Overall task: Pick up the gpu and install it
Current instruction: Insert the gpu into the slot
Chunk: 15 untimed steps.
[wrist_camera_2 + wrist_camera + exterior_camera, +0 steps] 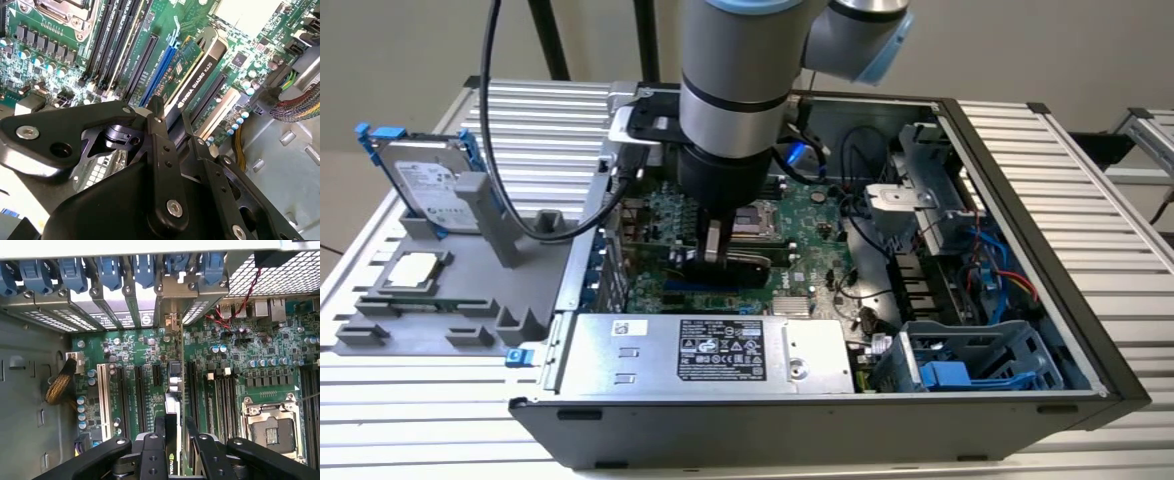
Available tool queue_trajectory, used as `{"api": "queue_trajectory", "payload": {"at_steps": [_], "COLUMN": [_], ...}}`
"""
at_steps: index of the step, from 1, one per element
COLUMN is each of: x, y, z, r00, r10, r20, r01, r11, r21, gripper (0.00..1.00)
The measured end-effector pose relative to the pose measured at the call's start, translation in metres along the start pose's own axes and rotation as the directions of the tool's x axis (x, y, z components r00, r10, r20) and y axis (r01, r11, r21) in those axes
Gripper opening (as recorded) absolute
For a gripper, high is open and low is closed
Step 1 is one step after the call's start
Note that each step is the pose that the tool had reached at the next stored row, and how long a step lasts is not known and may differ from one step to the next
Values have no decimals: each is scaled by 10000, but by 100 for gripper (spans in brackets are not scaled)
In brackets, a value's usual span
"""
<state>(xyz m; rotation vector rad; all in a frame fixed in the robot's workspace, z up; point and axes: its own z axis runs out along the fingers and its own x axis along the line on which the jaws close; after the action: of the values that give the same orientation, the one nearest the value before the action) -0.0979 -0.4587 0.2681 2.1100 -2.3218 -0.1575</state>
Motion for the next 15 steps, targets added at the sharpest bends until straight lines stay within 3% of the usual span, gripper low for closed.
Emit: {"api": "queue_trajectory", "payload": {"at_steps": [4, 10, 15], "x": [-6, -35, -37], "y": [3, 6, 5], "z": [4, 6, 6], "r00": [9999, 9990, 9989], "r10": [-103, -399, -411], "r20": [-32, -220, -235], "r01": [103, 398, 410], "r11": [9999, 9992, 9991], "r21": [-9, -47, -56], "gripper": [0, 0, 0]}}
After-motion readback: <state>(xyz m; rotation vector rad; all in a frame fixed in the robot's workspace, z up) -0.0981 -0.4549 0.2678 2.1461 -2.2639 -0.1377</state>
